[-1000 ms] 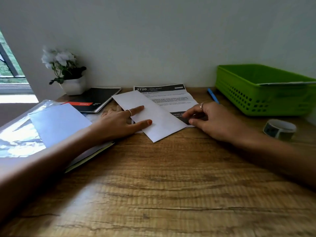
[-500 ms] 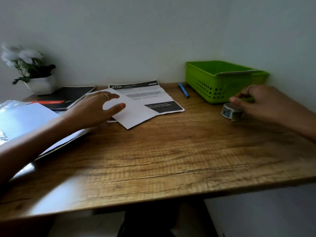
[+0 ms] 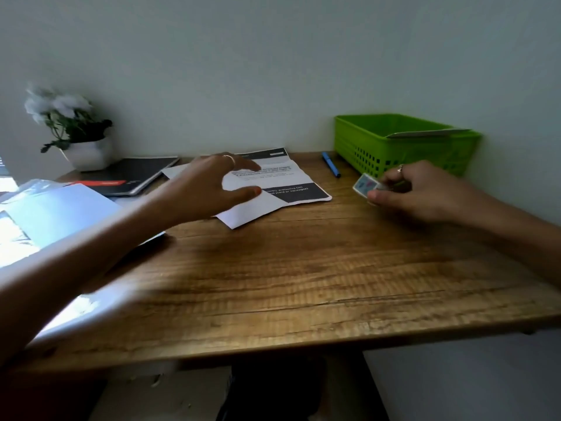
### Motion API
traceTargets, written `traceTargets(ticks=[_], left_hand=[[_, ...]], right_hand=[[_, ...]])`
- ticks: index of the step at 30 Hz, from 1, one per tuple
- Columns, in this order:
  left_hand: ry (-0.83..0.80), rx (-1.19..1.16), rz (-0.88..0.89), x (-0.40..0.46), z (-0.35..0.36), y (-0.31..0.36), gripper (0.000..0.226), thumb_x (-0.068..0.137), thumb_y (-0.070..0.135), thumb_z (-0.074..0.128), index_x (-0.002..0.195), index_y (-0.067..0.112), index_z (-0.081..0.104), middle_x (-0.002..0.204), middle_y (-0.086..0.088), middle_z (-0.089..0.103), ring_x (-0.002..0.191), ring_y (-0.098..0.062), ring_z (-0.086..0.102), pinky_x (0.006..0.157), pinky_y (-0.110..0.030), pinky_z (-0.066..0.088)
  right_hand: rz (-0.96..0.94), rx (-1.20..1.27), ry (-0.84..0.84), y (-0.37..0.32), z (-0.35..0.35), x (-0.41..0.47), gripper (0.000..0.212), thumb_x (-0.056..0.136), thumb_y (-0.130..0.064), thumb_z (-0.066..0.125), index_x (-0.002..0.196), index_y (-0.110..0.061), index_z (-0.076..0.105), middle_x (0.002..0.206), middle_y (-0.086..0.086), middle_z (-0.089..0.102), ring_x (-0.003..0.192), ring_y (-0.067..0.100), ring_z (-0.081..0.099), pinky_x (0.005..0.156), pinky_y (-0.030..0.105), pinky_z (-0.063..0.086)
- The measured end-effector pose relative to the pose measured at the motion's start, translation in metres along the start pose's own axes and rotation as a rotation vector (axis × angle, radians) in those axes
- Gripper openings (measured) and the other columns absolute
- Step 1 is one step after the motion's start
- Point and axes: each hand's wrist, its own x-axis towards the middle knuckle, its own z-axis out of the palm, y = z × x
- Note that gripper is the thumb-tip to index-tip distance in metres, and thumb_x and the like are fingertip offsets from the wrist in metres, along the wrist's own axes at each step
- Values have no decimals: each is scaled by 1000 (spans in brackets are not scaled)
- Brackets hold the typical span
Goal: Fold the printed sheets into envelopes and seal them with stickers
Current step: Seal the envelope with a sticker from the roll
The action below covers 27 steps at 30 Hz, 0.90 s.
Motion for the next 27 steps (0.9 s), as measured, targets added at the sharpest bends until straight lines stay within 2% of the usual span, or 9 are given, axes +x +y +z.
traceTargets(ticks=[3,5,7,11,14,18,21,25,27], left_hand=[[12,-58,43,2,4,18,53,81,42,66,131,32,50,118,17,54,105,-2,49,77,-9,29],[14,-104,102,6,8,24,63,79,43,68,136,33,44,129,13,55,110,-6,55,82,-10,36],[23,-174,142,8,13,27,64,80,38,70,138,35,41,131,14,54,107,-5,58,85,-13,44],[138,-380,133,10,21,27,41,89,14,62,126,30,56,107,11,67,94,0,65,78,-10,51],[188,-429,69,9,21,21,35,90,10,58,120,28,62,101,17,66,91,2,65,78,-8,50],[186,-484,24,6,20,16,36,89,5,58,114,30,65,98,16,68,83,2,67,74,-10,52],[208,-460,-1,6,20,10,36,89,1,56,109,29,68,95,19,67,84,6,65,74,-5,48],[219,-422,-38,6,18,5,39,89,2,56,106,36,66,90,26,63,85,13,62,74,-2,45],[224,-418,-44,6,18,5,38,89,3,56,106,37,65,91,23,66,85,11,63,77,-5,47]], right_hand=[[-66,211,-23,-20,11,10,19,88,-34,60,76,-20,65,84,5,69,72,15,59,69,31,47],[-117,301,-57,-35,19,17,20,90,-33,57,80,-19,67,85,8,72,79,26,67,78,43,54],[-155,387,-84,-47,29,24,21,92,-31,53,84,-19,68,89,9,72,87,27,69,79,45,56],[-171,568,-118,-65,51,31,26,96,-30,45,93,-18,68,91,4,73,85,15,69,71,37,56],[-172,644,-126,-69,61,35,29,97,-35,41,101,-22,66,92,-2,73,84,8,69,72,31,58],[-250,551,-135,-67,62,35,36,91,-44,37,100,-24,66,90,-6,70,84,2,66,77,29,56],[-327,508,-97,-64,65,34,35,88,-49,36,101,-31,64,90,-12,69,84,3,66,74,32,56],[-417,490,86,-61,68,31,26,90,-48,46,111,-39,58,96,-21,63,92,-8,60,71,8,48],[-481,440,140,-61,69,28,32,88,-46,51,119,-39,56,104,-23,61,96,-8,58,74,4,45]])
